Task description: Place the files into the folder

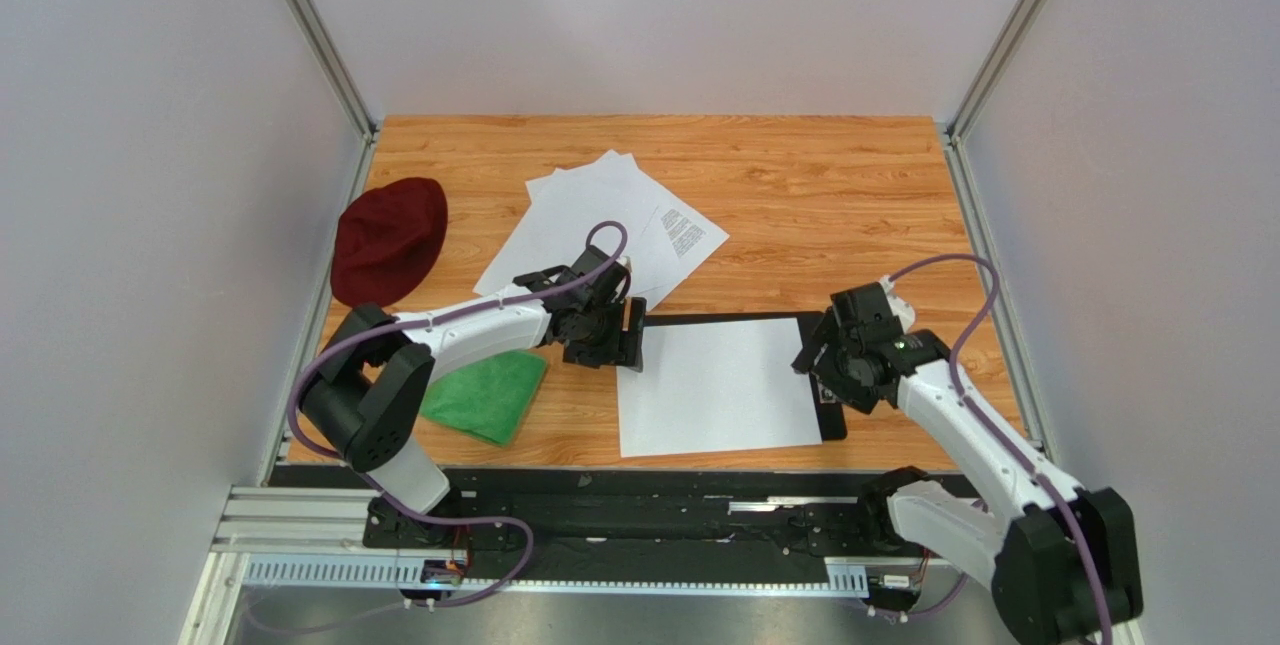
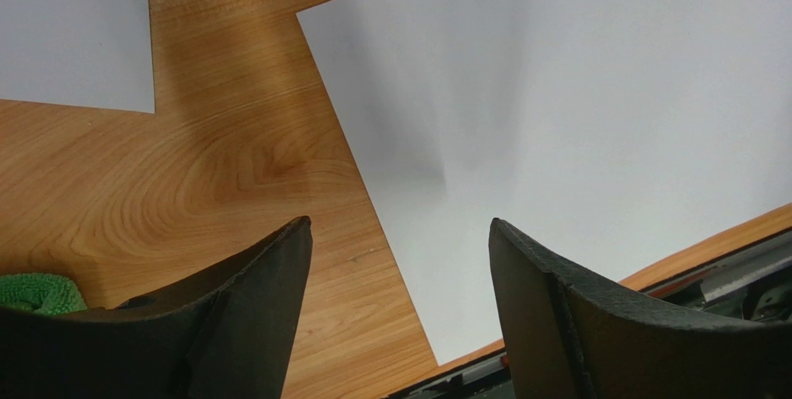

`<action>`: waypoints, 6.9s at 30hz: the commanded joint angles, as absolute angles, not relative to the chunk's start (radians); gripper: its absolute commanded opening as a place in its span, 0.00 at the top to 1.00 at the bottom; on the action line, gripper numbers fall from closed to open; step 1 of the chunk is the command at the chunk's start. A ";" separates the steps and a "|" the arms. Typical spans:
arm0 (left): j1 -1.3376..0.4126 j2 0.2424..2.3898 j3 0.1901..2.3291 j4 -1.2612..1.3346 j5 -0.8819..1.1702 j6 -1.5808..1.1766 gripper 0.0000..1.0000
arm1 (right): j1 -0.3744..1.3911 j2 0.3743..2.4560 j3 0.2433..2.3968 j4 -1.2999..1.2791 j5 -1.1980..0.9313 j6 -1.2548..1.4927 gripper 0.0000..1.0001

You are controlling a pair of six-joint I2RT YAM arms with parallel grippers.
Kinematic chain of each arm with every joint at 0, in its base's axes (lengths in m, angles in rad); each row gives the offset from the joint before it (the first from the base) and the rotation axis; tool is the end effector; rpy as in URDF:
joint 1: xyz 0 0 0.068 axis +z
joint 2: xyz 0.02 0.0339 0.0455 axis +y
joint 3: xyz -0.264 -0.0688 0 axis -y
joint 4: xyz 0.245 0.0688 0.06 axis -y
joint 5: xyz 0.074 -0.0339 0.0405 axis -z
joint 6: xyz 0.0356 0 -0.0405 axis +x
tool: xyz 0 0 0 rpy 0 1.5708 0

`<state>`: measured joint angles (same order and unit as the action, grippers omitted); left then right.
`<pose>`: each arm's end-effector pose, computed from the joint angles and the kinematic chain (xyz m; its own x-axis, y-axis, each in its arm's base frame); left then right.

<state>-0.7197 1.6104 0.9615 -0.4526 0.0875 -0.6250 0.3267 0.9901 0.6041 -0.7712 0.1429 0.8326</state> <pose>0.2321 -0.2076 0.1794 -0.9455 0.0537 -0.3212 0.1642 0.9304 -0.3278 0.1613 0.0493 0.1975 -0.7785 0.5093 -0.3669 0.4642 0.8606 0.2095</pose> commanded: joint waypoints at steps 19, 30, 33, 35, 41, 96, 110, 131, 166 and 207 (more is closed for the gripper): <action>-0.724 1.727 0.965 -0.267 0.063 -0.745 0.22 | 0.342 1.350 0.716 -0.430 -0.041 0.534 0.24; -0.724 1.727 0.997 -0.273 0.067 -0.721 0.20 | 0.344 1.348 0.796 -0.565 0.128 0.529 0.18; -0.724 1.735 1.014 -0.273 0.067 -0.709 0.18 | 0.338 1.390 0.862 -0.690 0.248 0.544 0.14; -0.726 1.752 1.029 -0.276 0.090 -0.704 0.18 | 0.331 1.407 0.877 -0.732 0.285 0.557 0.13; -0.738 1.700 1.011 -0.290 0.031 -0.700 0.18 | 0.328 1.342 0.851 -0.759 0.269 0.545 0.12; -0.811 1.551 0.980 -0.293 0.158 -0.703 0.23 | 1.057 1.341 0.716 -0.762 0.397 1.060 0.52; -0.811 1.551 0.994 -0.302 0.150 -0.690 0.23 | 1.035 1.364 0.747 -0.749 0.426 1.014 0.51; -0.811 1.503 0.982 -0.314 0.141 -0.687 0.19 | 1.146 1.396 0.681 -0.706 0.330 1.114 0.45; -0.837 1.719 1.202 -0.253 0.321 -0.693 0.22 | 0.438 0.905 0.677 -0.744 0.220 0.602 0.00; -0.937 2.054 1.327 -0.255 0.285 -0.703 0.27 | 0.199 1.419 0.733 -0.577 0.095 0.451 0.74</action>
<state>-0.9398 2.0544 1.3659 -0.2039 0.3450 -0.7429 0.1852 1.3842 0.7059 -0.6018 0.1070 0.4458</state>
